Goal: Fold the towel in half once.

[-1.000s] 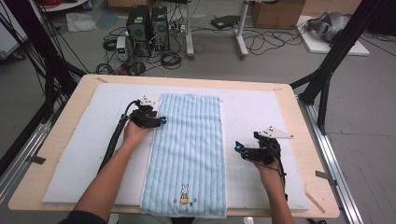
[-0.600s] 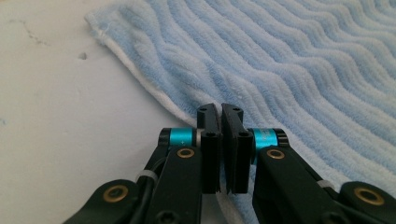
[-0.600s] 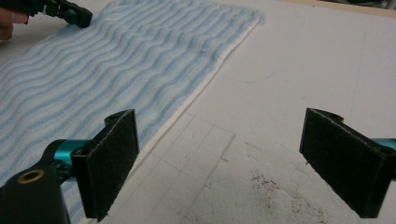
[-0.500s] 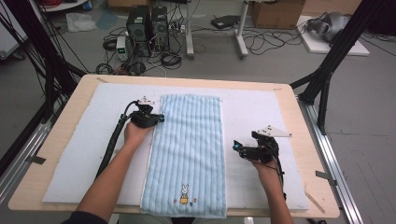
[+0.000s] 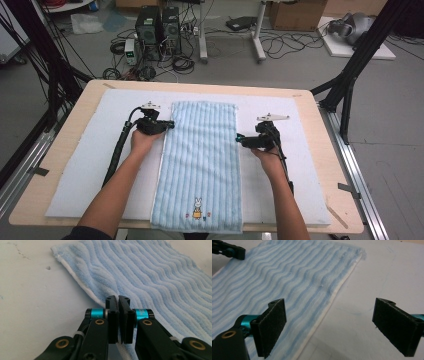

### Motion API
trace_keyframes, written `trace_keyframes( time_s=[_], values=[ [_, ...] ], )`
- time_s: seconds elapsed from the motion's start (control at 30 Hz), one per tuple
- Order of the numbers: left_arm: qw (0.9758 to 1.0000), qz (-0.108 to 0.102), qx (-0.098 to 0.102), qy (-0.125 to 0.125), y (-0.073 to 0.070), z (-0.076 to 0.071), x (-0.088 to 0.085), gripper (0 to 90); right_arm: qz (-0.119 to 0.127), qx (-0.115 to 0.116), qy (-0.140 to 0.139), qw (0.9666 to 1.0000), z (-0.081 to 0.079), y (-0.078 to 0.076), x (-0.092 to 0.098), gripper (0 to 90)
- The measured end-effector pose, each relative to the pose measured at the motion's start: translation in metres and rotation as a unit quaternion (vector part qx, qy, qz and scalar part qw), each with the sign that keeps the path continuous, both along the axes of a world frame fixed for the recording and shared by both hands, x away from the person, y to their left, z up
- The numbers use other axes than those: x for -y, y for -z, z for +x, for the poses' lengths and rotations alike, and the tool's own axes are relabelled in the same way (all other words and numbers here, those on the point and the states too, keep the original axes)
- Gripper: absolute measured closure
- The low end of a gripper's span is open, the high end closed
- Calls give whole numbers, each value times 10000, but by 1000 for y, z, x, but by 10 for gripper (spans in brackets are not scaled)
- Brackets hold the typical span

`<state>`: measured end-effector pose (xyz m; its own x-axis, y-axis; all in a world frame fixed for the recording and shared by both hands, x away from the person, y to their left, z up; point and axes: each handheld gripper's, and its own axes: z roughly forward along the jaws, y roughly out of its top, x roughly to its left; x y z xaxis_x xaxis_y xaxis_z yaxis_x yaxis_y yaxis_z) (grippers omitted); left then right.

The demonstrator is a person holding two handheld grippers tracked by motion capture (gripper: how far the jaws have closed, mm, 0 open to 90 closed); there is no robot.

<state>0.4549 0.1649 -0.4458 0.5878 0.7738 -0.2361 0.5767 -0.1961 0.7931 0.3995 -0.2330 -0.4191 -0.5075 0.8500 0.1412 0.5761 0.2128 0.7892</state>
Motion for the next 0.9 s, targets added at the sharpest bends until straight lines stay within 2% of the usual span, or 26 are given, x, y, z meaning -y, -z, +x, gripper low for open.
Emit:
trace_keyframes(
  time_s=[0.1, 0.17, 0.27, 0.33, 0.4, 0.43, 0.5, 0.6, 0.63, 0.67, 0.7, 0.8, 0.87, 0.9],
  values=[
    [10000, -25, -5, -3, 1, 0, 0, 861, -80, -149, -12, 9999, 15, 5, -8, 169],
    [10000, -33, -18, 0, 1, 0, -1, 861, -217, -231, 19, 9995, 23, 9, -13, 216],
    [10000, -39, -22, 10, 1, 0, -1, 861, -283, -392, 32, 9988, 33, 15, -20, 351],
    [10000, -41, -39, 17, 2, 1, -1, 861, -243, -406, 33, 9989, 37, 16, -26, 435],
    [10000, -57, -51, 27, 2, 1, -2, 861, -417, -499, 18, 9979, 41, 18, -34, 509],
    [10000, -40, -53, 36, 2, 1, -2, 861, -523, -495, -5, 9974, 42, 19, -37, 520],
    [10000, -36, -62, 40, 2, 1, -2, 861, -564, -572, -9, 9968, 45, 21, -42, 526],
    [9999, -64, -70, 54, 3, 1, -3, 861, -826, -476, 53, 9954, 45, 21, -46, 618],
    [9999, -61, -66, 56, 3, 1, -3, 861, -843, -479, 56, 9953, 45, 21, -45, 645],
    [9999, -49, -74, 70, 3, 1, -3, 861, -818, -504, 69, 9953, 46, 21, -44, 703],
    [9999, -51, -77, 81, 3, 1, -2, 861, -764, -537, 57, 9956, 46, 20, -44, 816],
    [9999, -105, -68, 31, 3, 2, -2, 862, -758, -572, 54, 9955, 48, 20, -45, 861],
    [9996, -279, 56, -62, 0, 3, -3, 863, -952, -467, 48, 9943, 50, 18, -46, 864],
    [9992, -365, 113, -129, -2, 3, -4, 863, -974, -420, 63, 9943, 51, 18, -46, 864]
  ],
)
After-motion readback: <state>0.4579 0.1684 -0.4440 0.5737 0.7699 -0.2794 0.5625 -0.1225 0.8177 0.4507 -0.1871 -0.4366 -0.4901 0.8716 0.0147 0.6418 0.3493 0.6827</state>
